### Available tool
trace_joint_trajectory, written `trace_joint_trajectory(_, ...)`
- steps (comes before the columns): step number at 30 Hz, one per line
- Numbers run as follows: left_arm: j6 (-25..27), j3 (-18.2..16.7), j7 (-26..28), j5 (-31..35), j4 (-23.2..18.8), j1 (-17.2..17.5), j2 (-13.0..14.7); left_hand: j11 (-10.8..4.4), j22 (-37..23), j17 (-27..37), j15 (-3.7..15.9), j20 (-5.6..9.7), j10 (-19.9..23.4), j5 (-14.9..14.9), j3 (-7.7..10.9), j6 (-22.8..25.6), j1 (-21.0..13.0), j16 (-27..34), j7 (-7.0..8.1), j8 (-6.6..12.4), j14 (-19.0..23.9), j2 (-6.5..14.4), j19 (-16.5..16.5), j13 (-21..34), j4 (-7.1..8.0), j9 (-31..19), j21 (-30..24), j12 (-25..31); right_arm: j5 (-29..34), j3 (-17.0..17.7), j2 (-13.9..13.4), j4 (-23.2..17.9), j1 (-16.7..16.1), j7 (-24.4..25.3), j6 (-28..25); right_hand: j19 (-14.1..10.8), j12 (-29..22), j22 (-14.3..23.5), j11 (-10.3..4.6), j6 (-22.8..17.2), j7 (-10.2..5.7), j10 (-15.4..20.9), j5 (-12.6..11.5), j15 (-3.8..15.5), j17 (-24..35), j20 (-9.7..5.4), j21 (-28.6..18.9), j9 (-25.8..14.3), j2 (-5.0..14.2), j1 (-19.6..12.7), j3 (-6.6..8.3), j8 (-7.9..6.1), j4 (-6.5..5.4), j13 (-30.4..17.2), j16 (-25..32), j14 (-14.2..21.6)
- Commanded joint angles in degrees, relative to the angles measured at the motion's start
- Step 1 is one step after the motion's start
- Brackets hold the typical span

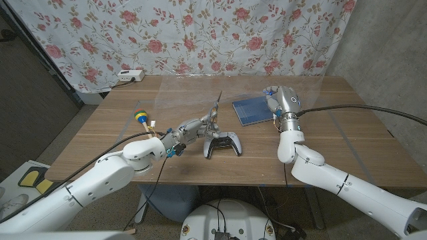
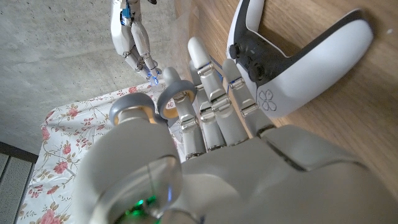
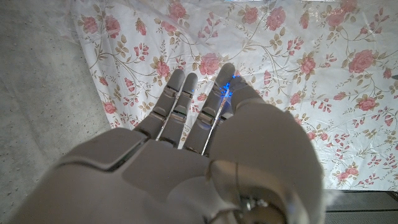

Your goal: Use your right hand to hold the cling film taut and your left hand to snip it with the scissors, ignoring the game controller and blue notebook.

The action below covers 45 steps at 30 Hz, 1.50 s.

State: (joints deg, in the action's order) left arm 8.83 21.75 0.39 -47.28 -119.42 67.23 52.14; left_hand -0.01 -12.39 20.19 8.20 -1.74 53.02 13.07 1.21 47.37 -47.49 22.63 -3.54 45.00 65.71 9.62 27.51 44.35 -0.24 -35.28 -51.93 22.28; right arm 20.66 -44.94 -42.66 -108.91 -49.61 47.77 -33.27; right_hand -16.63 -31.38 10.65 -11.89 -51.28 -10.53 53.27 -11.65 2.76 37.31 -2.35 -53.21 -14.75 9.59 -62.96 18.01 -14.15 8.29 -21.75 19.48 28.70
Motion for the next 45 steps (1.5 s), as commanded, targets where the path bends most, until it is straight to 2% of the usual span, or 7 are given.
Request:
trace_joint_trajectory(1,-2.2,-0.9,2.3,1.9,-1.4,2.2,0.3,-3.10,-0.2,0.0,0.30,0.37,3.5,-0.3,0.50,0.4,0.1,-0.1,-0.08,-0.05,0.1,-0.7,0.0,0.1,-0.18,-0.2,-0.4,0.0,0.0,0.1,-0.1,-0.3,0.0,-0.2,-0.1,0.0,-0.2,0.1,-0.04,-0.2,-0.05,0.5,0.0,10.69,0.1,-1.86,-0.4,-0.3,0.02,-0.4,-0.12,0.35,0.05,-0.2,-0.1,0.7)
trace_joint_trajectory(7,-3.8,-1.4,2.3,2.3,-1.4,3.1,0.1,-3.18,-0.2,0.0,0.29,0.43,3.5,-0.5,0.68,0.6,0.2,-0.2,-0.02,-0.06,0.2,-0.8,-0.1,0.0,-0.23,-0.2,-0.5,-0.1,0.3,0.0,-0.4,-0.7,-0.2,-0.3,-0.5,0.0,-0.2,0.1,-0.02,-0.2,0.06,0.5,0.0,10.71,0.1,-1.82,-0.5,-0.4,0.02,-0.4,-0.13,0.34,0.06,-0.2,-0.1,0.7)
trace_joint_trajectory(18,-6.3,-2.4,1.6,3.8,-1.0,3.6,0.4,-3.71,-0.2,-0.2,0.48,0.92,3.9,-0.7,1.39,1.0,0.1,-0.2,0.12,0.05,0.8,-0.9,0.4,0.4,-0.75,-0.3,-1.0,0.1,1.1,0.2,-0.4,-3.1,-0.9,-0.9,-4.5,0.2,-0.2,0.1,-0.04,-0.2,0.03,0.5,-0.1,10.70,0.2,-1.75,-0.7,-0.4,0.01,-0.5,-0.13,0.37,0.12,-0.2,-0.2,0.8)
trace_joint_trajectory(25,-8.6,-3.8,0.7,2.7,-0.3,5.6,0.4,-3.50,-0.1,-0.3,0.59,0.96,4.0,-1.0,1.51,1.0,0.4,-0.4,0.21,-0.09,0.8,-1.2,0.3,0.4,-0.84,-0.2,-1.2,0.1,1.8,0.3,0.3,-4.5,-2.0,0.0,-6.7,0.2,-0.2,0.1,-0.05,-0.2,0.11,0.5,-0.1,10.72,0.3,-1.74,-0.8,-0.4,0.02,-0.5,-0.16,0.39,0.10,-0.2,-0.3,0.8)
trace_joint_trajectory(33,-9.6,-3.9,2.3,5.5,-1.7,6.6,0.6,-3.67,-0.1,-0.3,0.67,1.08,4.0,-1.2,1.82,1.3,0.7,-0.6,0.23,-0.04,0.9,-1.4,0.3,0.4,-1.02,-0.2,-1.5,0.0,1.2,1.1,-1.2,-4.2,-3.2,1.1,-3.5,0.6,-0.2,0.1,-0.02,-0.1,-0.04,0.4,-0.1,10.71,0.3,-1.97,-0.8,-0.4,0.07,-0.5,-0.15,0.49,0.07,-0.3,-0.4,0.8)
trace_joint_trajectory(45,-9.1,-3.8,3.3,5.5,-2.5,7.7,0.3,-3.52,-0.1,-0.4,0.64,1.15,4.3,-1.5,2.07,1.3,1.1,-0.7,0.27,-0.09,1.0,-1.7,0.2,0.3,-1.24,-0.1,-1.8,-0.1,0.6,1.3,-1.9,-4.4,-3.8,0.7,-3.1,0.6,-0.1,0.1,-0.05,-0.1,-0.03,0.5,-0.1,10.70,0.4,-1.97,-1.1,-0.4,0.05,-0.5,-0.23,0.51,0.04,-0.3,-0.5,0.8)
